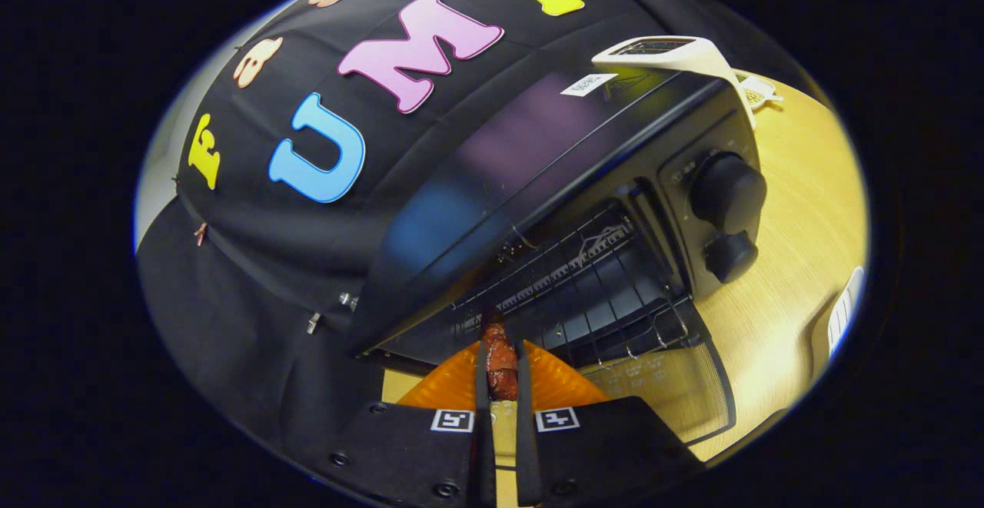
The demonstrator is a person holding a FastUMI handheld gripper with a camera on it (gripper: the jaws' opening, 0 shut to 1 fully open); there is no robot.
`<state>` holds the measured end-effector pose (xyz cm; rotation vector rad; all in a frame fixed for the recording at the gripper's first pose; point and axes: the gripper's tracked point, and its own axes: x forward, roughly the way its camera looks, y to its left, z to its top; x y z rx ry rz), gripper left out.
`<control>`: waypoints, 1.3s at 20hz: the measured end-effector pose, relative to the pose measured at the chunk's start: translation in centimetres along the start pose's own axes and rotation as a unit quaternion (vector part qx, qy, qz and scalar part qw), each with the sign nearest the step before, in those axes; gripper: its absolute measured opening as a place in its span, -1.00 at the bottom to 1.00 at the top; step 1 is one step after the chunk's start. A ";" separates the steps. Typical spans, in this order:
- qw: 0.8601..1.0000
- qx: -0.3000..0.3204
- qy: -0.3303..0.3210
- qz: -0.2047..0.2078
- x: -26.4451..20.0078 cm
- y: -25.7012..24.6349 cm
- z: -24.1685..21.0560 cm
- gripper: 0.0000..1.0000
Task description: Open the toaster oven, put the food inside, and close the toaster oven door.
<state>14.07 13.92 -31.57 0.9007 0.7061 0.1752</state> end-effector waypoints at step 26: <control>0.958 -0.245 -0.117 -0.092 -14.6 1.5 7.4 0.96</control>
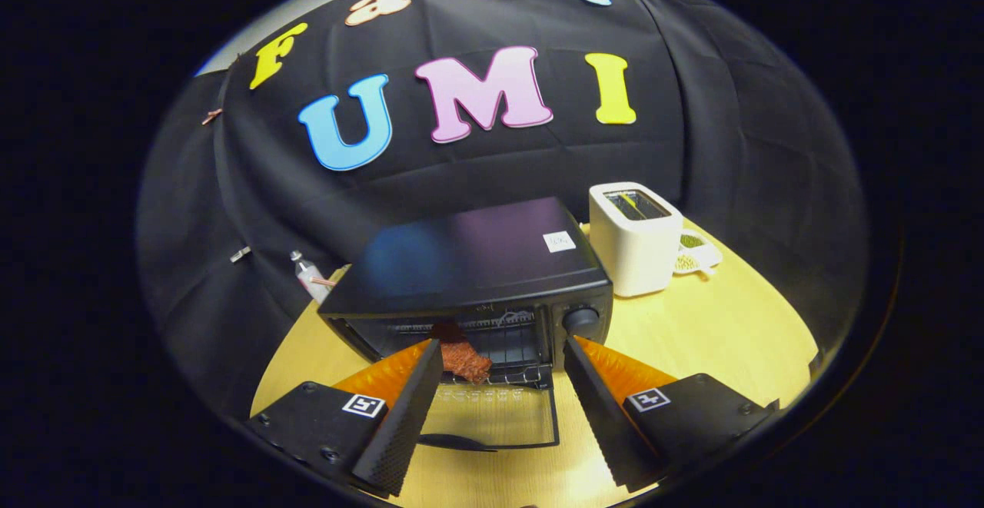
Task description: Open the toaster oven, put the food inside, and close the toaster oven door.
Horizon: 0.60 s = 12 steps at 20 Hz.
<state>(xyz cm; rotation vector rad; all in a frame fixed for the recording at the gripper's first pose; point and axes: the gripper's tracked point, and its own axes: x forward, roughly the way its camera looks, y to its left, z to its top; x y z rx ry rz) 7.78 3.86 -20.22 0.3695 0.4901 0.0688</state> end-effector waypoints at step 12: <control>0.993 -0.008 -0.118 0.027 -10.5 3.6 11.0 0.95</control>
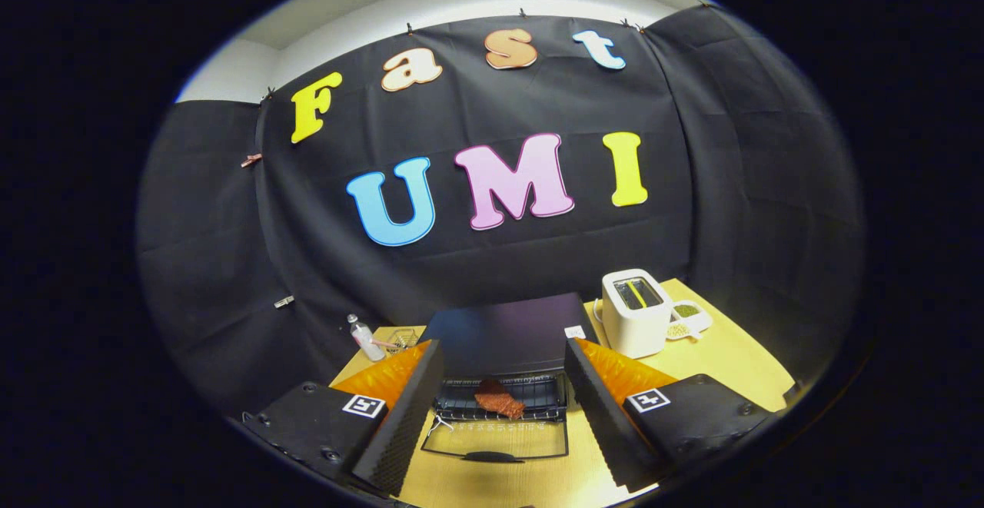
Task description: Open the toaster oven, put the food inside, and close the toaster oven door.
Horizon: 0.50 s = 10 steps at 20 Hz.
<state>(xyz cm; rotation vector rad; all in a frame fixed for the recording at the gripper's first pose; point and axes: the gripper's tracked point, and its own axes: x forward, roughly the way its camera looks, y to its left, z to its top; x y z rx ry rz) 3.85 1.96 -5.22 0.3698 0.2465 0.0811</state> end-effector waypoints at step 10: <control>0.981 -0.035 0.192 0.011 -2.4 2.7 -16.9 0.95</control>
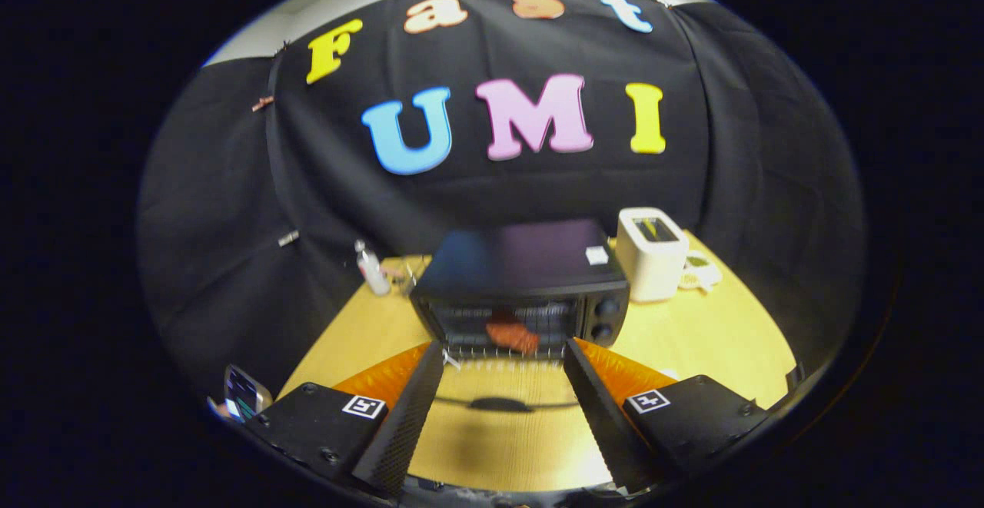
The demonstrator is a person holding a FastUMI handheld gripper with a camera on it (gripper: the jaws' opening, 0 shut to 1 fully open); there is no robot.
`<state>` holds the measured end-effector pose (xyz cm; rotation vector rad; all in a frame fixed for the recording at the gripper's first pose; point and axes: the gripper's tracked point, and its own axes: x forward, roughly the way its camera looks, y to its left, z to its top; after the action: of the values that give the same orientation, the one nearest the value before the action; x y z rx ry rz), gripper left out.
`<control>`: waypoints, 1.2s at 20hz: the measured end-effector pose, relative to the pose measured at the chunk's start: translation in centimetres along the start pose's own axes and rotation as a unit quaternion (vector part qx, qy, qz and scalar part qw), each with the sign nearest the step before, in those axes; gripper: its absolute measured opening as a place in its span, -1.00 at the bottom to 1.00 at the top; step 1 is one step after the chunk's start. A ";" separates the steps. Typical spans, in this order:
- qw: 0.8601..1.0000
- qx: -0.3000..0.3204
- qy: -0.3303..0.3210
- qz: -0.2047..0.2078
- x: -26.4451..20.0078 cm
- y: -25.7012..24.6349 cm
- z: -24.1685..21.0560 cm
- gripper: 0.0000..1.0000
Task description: Open the toaster oven, put the food inside, and close the toaster oven door.
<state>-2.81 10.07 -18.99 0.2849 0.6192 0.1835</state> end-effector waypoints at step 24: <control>0.987 -0.022 0.138 -0.082 12.8 -1.5 -12.5 0.98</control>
<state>0.18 14.51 -36.12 0.1655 0.9083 0.0779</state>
